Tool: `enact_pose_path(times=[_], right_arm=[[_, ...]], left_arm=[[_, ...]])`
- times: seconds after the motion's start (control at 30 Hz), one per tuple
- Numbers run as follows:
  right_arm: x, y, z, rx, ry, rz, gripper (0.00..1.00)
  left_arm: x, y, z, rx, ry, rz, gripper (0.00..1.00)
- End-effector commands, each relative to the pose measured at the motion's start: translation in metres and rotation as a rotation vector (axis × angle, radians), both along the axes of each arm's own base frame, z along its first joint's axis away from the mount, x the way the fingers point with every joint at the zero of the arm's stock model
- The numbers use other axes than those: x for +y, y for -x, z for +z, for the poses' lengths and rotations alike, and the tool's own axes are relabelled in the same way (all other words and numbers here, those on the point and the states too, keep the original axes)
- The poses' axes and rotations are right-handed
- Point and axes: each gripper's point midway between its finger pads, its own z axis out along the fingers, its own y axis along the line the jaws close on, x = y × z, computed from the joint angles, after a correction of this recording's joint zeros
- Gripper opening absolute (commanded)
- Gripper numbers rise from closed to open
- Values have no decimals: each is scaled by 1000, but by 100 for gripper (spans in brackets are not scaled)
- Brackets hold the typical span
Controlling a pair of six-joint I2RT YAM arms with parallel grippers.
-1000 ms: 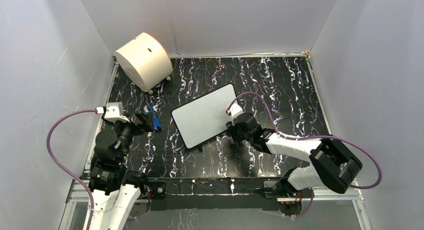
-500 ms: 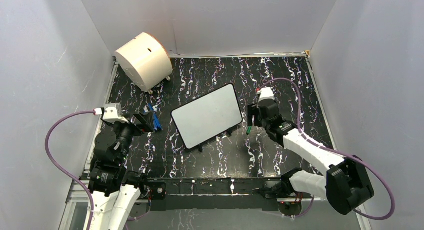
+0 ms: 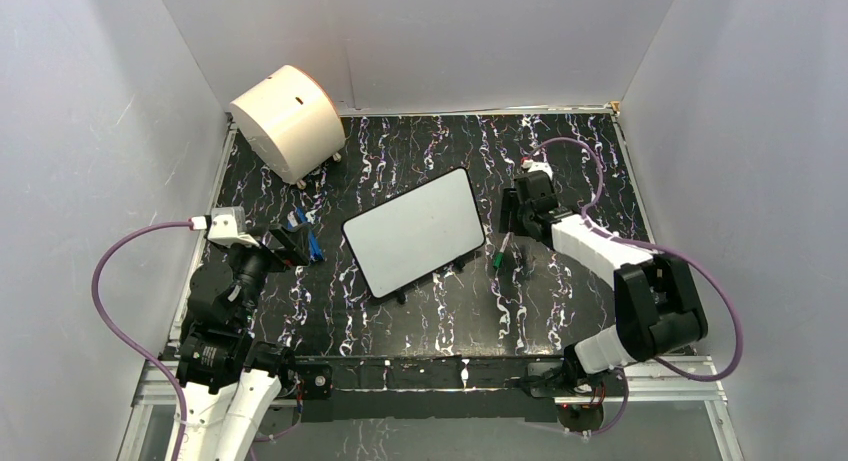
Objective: Write a sentence on the whiteboard
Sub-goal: Open the whiteboard marker at the center of the board.
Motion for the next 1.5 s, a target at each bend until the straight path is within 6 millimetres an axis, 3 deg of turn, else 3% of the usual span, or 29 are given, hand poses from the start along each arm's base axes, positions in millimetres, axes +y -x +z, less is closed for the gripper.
enact_pose_path(times=[0.0, 0.4, 0.5, 0.73, 1.0, 1.17, 1.33, 1.47], right_arm=[[12, -14, 3, 34, -44, -24, 71], [18, 0, -46, 276, 27, -14, 58], [20, 3, -52, 295, 27, -11, 55], [17, 5, -53, 284, 30, -18, 37], [19, -1, -24, 144, -35, -35, 2], [21, 0, 4, 24, -94, -9, 0], [35, 4, 38, -114, -195, 89, 0], [46, 10, 70, -222, -269, 166, 0]], left_arm=[[-7, 2, 5, -33, 0, -40, 98], [-7, 1, 5, -36, -9, -42, 98], [-9, 2, 5, -35, -5, -48, 98], [-15, 2, 8, -38, 18, -75, 98], [-52, 6, 10, -25, 55, -282, 98], [-77, 6, 11, 36, 135, -399, 97], [-102, 7, 16, 117, 274, -511, 95], [-111, 5, 21, 136, 336, -549, 94]])
